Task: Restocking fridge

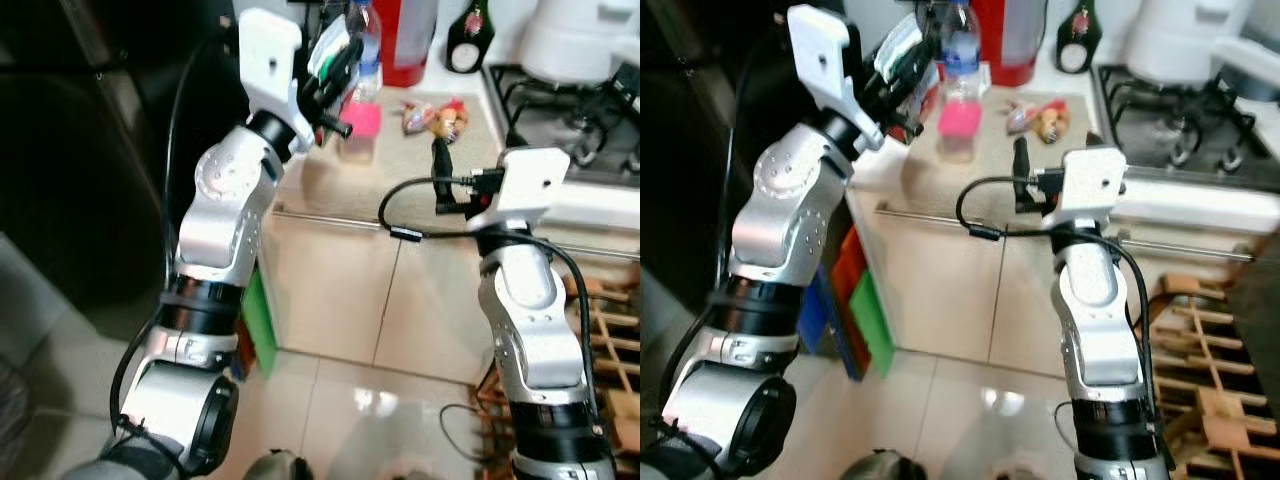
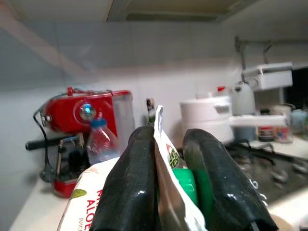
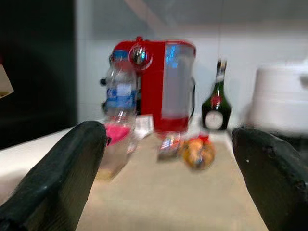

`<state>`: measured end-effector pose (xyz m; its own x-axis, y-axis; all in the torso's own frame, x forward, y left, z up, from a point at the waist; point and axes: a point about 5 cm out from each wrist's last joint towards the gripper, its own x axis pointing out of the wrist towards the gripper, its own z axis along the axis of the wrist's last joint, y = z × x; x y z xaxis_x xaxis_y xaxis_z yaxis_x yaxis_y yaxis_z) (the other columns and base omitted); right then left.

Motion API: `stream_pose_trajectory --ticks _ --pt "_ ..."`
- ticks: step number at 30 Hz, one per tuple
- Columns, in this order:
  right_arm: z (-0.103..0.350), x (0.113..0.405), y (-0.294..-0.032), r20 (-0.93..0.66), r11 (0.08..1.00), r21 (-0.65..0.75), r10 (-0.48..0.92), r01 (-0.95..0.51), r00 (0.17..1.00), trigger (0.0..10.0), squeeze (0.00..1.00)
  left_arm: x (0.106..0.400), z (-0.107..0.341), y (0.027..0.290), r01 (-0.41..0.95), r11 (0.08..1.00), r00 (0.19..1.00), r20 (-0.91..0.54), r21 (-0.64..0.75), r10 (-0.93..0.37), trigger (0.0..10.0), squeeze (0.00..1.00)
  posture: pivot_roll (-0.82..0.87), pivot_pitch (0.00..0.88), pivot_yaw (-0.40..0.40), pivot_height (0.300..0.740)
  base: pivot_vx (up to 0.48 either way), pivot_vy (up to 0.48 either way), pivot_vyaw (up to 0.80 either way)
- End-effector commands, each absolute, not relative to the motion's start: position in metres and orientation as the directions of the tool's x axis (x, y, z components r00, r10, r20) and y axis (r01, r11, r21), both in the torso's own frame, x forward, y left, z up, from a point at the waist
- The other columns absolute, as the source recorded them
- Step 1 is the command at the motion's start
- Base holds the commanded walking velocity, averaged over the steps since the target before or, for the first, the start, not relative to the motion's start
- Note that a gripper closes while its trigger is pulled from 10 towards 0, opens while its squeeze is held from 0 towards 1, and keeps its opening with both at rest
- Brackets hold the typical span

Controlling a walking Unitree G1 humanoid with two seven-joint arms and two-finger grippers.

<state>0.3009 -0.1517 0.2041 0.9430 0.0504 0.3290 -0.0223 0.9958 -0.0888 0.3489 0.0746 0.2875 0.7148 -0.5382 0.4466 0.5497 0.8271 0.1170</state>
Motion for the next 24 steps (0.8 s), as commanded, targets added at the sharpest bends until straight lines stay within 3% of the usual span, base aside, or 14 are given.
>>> stream_pose_trajectory --ticks 1,24 --pt "0.2081 0.3013 -0.1525 0.346 0.995 -0.099 0.051 -0.018 0.937 10.0 0.04 0.3461 0.2925 0.0735 0.55 0.825 0.703 0.461 0.132 -0.542 10.0 0.0 -0.08 0.0 0.087 0.74 -0.274 0.0 0.0" --pt "0.2039 0.3025 -0.153 0.33 0.993 -0.11 0.067 -0.032 0.942 10.0 0.04 0.3421 0.29 0.0697 0.566 0.815 0.694 0.461 0.124 -0.553 10.0 0.0 -0.08 0.0 0.074 0.74 -0.26 0.0 0.0"
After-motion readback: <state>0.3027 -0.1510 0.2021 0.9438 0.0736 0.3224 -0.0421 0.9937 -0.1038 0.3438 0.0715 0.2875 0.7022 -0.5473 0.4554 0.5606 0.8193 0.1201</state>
